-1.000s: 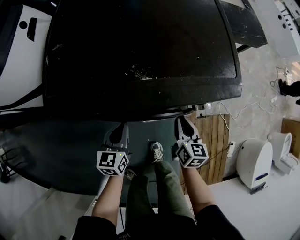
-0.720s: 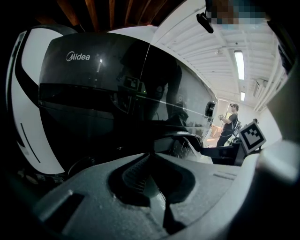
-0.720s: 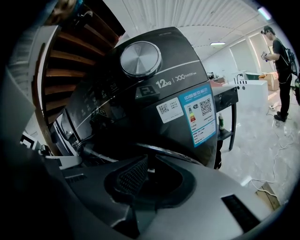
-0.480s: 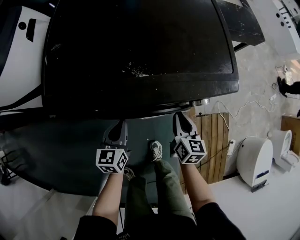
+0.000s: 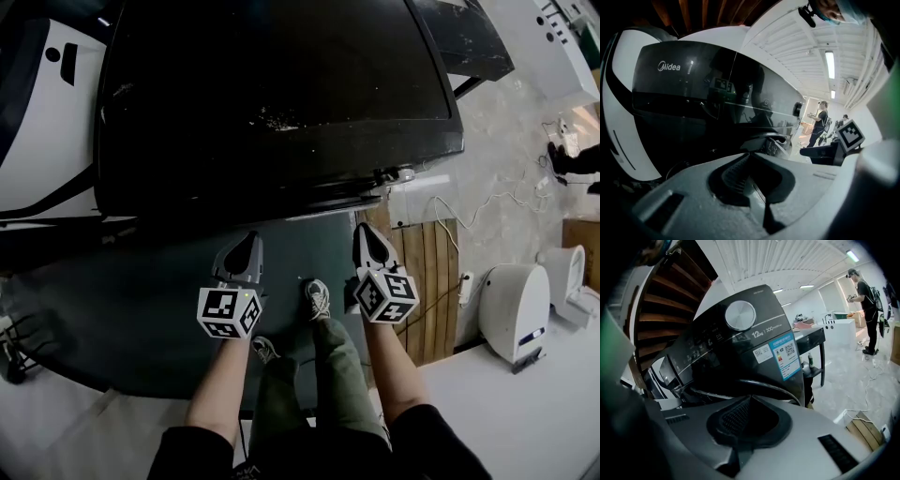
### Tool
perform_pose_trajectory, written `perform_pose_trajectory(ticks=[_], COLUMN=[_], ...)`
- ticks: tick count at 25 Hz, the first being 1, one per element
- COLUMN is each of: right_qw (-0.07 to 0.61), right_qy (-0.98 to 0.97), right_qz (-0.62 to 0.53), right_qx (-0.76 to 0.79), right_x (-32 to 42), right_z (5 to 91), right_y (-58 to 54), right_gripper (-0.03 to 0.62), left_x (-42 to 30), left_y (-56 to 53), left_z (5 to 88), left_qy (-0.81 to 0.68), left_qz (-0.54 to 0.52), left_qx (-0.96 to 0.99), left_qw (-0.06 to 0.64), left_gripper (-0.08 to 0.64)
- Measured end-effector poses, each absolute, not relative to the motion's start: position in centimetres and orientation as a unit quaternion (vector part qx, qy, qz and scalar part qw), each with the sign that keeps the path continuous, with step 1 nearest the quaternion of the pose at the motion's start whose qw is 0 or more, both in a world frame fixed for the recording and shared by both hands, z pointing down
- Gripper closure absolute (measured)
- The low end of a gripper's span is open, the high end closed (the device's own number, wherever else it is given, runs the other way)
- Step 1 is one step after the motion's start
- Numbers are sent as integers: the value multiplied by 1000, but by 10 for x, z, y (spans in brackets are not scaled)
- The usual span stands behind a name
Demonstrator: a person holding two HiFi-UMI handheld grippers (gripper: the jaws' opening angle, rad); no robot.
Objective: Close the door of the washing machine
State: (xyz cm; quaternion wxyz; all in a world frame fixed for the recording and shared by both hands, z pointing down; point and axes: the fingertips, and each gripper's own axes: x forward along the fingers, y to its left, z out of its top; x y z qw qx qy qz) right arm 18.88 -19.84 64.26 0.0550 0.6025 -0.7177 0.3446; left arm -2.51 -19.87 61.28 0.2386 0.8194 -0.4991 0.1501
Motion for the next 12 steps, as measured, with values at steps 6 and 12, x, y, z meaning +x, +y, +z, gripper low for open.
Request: perform_pose_trajectory(ticks=[6, 12], right_qw=[51, 53], right_qy=[-700, -703], right_qz=[331, 318], right_qx=[631, 634], right_x=[193, 178], right_z=[619, 582], right_y=[-161, -106], right_gripper=[592, 592], left_x=[-25, -27], left_y=[-165, -125], left_z=[594, 557], left_qy=[-462, -433], left_qz=[157, 147], left_qx=[842, 864], left_qw=[230, 213], left_gripper=[554, 554])
